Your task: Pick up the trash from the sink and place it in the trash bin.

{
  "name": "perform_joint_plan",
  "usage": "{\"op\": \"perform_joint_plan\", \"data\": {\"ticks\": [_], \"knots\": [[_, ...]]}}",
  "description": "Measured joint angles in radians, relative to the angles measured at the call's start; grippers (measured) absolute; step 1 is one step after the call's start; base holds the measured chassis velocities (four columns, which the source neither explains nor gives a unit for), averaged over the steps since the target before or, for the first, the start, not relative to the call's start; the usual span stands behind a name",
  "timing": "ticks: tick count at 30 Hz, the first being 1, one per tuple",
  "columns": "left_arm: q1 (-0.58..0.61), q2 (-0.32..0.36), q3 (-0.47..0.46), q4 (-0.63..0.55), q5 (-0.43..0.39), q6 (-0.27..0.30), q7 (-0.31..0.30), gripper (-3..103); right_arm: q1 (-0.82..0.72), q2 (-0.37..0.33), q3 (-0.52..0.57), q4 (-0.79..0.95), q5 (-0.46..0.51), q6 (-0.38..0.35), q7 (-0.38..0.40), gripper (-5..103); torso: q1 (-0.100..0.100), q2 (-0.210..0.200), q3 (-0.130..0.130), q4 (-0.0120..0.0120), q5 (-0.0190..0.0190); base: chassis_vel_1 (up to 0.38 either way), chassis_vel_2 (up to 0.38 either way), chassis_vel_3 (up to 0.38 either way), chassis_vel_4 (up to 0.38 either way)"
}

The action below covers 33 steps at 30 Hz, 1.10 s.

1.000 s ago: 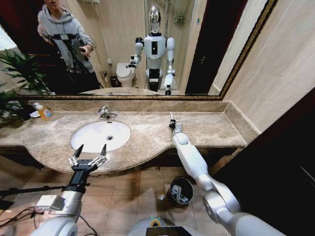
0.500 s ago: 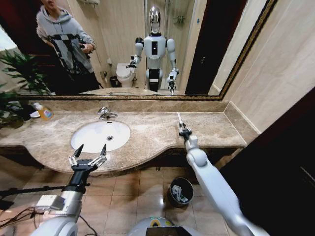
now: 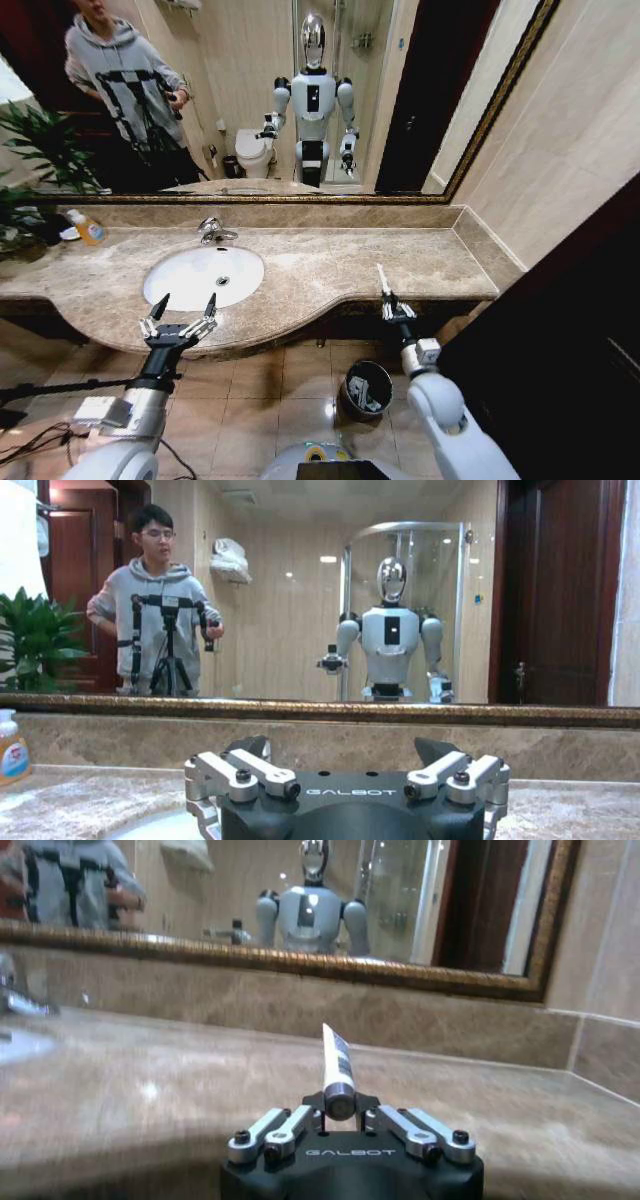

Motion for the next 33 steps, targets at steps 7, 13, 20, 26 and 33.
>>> {"op": "perform_joint_plan", "data": {"ticks": [7,13,20,26,33], "knots": [[0.000,0.000,0.000,0.000,0.000,0.000,0.000,100,-0.172,0.072,0.058,-0.029,-0.027,0.100,-0.020,17,0.000,0.000,0.000,-0.0002,-0.0001,0.000,0.000,0.000,0.000],[0.000,0.000,0.000,0.000,0.000,0.000,0.000,100,-0.207,0.086,0.050,-0.143,-0.044,0.155,-0.023,17,0.000,0.000,0.000,-0.0001,-0.0001,0.000,0.000,0.000,0.000],[0.000,0.000,0.000,0.000,0.000,0.000,0.000,100,-0.176,0.110,0.024,-0.331,-0.012,0.136,-0.086,17,0.000,0.000,0.000,-0.0001,0.0000,0.000,0.000,0.000,0.000],[0.000,0.000,0.000,0.000,0.000,0.000,0.000,100,-0.090,0.089,0.023,-0.508,-0.012,0.065,-0.197,17,0.000,0.000,0.000,-0.0001,-0.0002,0.000,0.000,0.000,0.000],[0.000,0.000,0.000,0.000,0.000,0.000,0.000,100,0.084,0.090,0.013,-0.734,-0.042,-0.039,-0.229,17,0.000,0.000,0.000,0.0000,0.0000,0.000,0.000,0.000,0.000]]}}
